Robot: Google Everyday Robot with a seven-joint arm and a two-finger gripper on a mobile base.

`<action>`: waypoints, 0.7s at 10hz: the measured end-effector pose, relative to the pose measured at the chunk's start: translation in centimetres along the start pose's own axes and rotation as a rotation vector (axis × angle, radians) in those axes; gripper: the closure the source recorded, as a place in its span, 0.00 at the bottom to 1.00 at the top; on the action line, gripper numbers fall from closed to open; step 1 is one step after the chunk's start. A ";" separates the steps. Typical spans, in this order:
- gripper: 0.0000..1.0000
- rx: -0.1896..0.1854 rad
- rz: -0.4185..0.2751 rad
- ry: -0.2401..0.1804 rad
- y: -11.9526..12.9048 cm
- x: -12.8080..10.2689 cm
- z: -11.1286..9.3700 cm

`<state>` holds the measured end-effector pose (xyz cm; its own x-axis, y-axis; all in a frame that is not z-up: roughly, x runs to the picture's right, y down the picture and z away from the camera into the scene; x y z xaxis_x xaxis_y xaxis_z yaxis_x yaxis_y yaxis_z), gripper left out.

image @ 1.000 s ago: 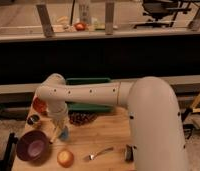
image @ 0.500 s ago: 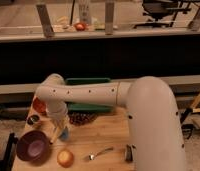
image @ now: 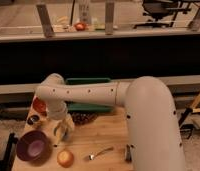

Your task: Place banana in plastic cup

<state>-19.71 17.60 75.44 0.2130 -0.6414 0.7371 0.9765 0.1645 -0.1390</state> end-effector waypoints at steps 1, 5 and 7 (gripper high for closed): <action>0.20 -0.002 -0.001 -0.002 0.0 0.1 0.0; 0.20 -0.011 -0.002 -0.007 0.2 0.3 -0.1; 0.20 -0.013 -0.005 -0.009 0.2 0.4 -0.2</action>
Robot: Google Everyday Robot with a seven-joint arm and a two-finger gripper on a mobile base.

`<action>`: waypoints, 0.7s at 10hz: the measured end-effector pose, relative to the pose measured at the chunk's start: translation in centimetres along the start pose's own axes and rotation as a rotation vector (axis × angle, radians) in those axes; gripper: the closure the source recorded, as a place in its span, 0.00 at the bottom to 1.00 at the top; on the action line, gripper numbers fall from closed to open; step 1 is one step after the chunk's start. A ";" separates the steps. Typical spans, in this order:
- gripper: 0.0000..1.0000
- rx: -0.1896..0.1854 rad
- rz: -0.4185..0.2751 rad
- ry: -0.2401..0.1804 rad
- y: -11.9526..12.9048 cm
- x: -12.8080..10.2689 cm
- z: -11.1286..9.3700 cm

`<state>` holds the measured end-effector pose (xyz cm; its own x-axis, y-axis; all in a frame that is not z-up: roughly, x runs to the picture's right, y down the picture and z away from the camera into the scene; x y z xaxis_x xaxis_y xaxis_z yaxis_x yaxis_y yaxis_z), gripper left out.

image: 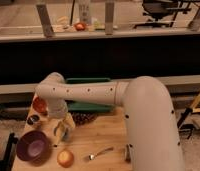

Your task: Place banana in plastic cup

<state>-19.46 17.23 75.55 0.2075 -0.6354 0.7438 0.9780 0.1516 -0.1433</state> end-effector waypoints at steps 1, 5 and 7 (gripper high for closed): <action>0.20 0.004 -0.004 -0.002 0.0 0.0 -0.1; 0.20 0.024 -0.030 -0.015 -0.2 0.5 -0.8; 0.20 0.022 -0.039 -0.021 -0.2 0.7 -1.1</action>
